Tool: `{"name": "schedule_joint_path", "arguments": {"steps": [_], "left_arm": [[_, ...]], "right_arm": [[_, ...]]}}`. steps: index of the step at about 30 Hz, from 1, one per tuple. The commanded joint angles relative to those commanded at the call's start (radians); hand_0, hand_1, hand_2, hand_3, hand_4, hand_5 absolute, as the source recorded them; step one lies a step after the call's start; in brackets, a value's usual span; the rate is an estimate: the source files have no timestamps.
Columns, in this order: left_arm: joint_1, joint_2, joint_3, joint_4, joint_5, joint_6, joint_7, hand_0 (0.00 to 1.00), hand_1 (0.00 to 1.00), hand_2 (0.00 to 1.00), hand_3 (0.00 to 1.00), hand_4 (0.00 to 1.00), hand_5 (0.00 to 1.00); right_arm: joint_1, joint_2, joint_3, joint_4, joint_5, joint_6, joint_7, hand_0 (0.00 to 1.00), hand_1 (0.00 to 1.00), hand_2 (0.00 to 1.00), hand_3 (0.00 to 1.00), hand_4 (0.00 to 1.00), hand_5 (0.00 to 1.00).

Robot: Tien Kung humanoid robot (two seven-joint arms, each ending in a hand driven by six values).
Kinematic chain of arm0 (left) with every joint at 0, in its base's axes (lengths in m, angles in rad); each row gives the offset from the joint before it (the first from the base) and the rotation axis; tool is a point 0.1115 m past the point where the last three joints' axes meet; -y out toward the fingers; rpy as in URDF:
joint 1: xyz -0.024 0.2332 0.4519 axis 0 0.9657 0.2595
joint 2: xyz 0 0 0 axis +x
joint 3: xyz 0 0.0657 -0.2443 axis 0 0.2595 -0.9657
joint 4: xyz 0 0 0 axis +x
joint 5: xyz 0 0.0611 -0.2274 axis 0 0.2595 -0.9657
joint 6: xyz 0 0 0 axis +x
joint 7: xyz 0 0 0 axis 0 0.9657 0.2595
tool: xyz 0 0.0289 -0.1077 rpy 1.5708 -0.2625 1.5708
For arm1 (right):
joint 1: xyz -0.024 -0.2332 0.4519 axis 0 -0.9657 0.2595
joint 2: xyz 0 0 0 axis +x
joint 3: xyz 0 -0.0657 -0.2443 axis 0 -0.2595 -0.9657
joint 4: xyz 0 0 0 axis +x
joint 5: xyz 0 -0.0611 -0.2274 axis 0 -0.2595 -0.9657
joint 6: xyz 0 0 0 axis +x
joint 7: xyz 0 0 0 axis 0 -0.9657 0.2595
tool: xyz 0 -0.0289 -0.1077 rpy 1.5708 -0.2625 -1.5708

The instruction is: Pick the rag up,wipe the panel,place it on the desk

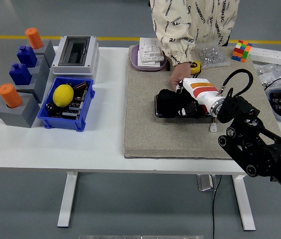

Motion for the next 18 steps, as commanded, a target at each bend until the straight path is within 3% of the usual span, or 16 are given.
{"name": "schedule_joint_path", "arguments": {"steps": [18], "left_arm": [[-0.006,0.002,-0.004,0.000,0.000,0.001,0.000,0.726,0.716,0.766,0.627,0.694,0.584]], "right_arm": [[0.049,0.055,-0.141,0.028,0.027,0.002,-0.003,0.286,0.383,0.431,0.425,0.998,0.066]]}}
